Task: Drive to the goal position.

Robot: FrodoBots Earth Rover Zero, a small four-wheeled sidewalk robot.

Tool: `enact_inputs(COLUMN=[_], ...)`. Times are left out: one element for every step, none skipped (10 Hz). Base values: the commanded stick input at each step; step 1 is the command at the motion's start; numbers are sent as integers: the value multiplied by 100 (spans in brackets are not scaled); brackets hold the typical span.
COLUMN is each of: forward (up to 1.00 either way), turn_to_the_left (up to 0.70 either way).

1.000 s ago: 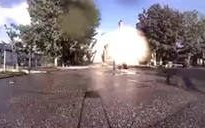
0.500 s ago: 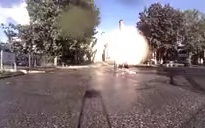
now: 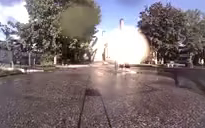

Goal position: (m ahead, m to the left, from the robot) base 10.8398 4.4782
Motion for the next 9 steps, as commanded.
enact_inputs(forward=[50, 50, 50, 50, 50, 50, 50, 50, 50], turn_to_the_left=[0, 0, 0, 0, 0, 0, 0, 0, 0])
